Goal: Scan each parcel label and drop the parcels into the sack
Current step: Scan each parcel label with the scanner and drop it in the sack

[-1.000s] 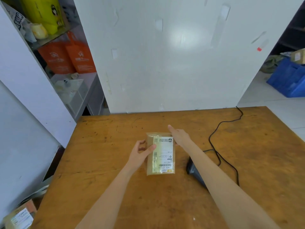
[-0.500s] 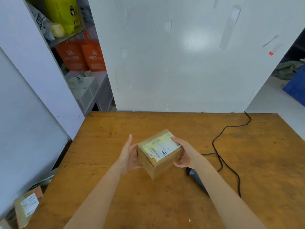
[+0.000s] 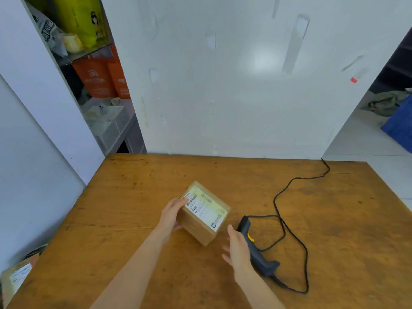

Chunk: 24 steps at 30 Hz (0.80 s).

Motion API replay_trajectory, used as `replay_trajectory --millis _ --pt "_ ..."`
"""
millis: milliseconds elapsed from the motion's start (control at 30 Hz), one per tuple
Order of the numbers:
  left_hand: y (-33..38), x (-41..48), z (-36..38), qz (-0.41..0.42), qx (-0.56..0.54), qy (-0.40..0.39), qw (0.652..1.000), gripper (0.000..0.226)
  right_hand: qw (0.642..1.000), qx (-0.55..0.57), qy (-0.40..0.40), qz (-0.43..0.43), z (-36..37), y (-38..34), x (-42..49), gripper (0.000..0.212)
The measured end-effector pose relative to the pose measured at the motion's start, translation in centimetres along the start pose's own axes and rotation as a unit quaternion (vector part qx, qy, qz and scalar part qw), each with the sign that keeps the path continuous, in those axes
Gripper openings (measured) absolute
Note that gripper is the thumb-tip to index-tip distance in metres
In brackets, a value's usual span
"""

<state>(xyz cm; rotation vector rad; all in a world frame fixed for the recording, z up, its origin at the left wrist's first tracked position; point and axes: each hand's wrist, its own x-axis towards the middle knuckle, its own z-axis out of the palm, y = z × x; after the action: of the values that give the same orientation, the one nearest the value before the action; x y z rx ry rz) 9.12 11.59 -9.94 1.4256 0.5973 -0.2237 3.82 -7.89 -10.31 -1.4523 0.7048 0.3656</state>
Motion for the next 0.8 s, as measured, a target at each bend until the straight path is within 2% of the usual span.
replay_trajectory --millis 33,100,167,233,300,333,433,567,633,700,800 --pt "0.1 -0.1 0.1 0.012 0.005 0.006 1.000 0.039 0.991 -0.078 0.073 -0.075 -1.0 0.5 0.7 0.035" --pt "0.1 -0.3 0.1 0.026 0.003 0.018 1.000 0.036 0.925 -0.288 0.183 -0.167 -3.3 1.5 2.0 0.044" --pt "0.2 -0.4 0.2 0.034 -0.001 0.021 0.999 0.035 0.857 -0.454 0.195 -0.144 -4.9 2.5 3.3 0.061" --pt "0.3 -0.5 0.3 0.039 -0.003 0.021 0.999 0.035 0.798 -0.563 0.177 -0.120 -5.8 3.3 4.2 0.065" --pt "0.5 -0.6 0.4 0.043 -0.011 0.029 0.999 0.031 0.752 -0.622 0.170 -0.139 -6.0 3.6 4.7 0.061" --pt "0.6 -0.6 0.3 0.043 -0.015 0.033 0.998 0.027 0.743 -0.629 0.169 -0.155 -5.9 3.6 4.9 0.059" --pt "0.9 -0.5 0.0 0.042 -0.033 0.039 0.998 0.017 0.764 -0.598 0.150 -0.190 -5.7 3.3 4.8 0.052" --pt "1.3 0.2 -0.6 0.049 -0.041 0.037 0.997 0.016 0.868 -0.417 0.078 -0.259 -5.6 1.6 2.2 0.054" --pt "1.5 0.5 -0.7 0.058 -0.037 0.025 0.997 0.020 0.903 -0.322 0.023 -0.283 -5.6 0.0 0.2 0.051" --pt "1.7 0.7 -0.6 0.065 -0.034 0.012 0.997 0.022 0.906 -0.279 -0.024 -0.316 -5.9 -1.3 -1.8 0.046" --pt "2.0 1.1 0.0 0.070 -0.029 -0.010 0.997 0.026 0.867 -0.307 -0.060 -0.388 -6.5 -2.5 -4.2 0.037"
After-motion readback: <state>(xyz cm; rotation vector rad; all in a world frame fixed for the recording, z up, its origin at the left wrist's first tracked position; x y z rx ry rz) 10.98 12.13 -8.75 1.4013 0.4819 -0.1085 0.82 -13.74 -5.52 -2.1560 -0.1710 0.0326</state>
